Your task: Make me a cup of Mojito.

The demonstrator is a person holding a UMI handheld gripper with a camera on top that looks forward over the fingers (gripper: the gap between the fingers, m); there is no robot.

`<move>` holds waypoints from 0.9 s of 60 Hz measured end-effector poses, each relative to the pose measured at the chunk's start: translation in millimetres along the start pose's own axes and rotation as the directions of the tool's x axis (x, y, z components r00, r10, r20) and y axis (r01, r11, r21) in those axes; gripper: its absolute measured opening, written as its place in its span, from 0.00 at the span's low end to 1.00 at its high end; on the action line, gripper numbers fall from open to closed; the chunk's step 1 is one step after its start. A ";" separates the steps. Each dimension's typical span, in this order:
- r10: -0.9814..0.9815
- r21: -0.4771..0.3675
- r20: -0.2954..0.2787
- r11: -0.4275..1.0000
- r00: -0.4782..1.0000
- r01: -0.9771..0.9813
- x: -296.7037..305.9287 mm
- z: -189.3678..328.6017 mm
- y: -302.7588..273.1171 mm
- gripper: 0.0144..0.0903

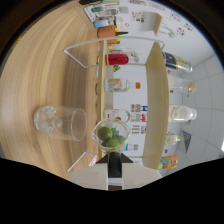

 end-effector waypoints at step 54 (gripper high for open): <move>0.884 -0.069 0.047 0.467 0.465 -0.882 33.2 -23.1 61.5 0.02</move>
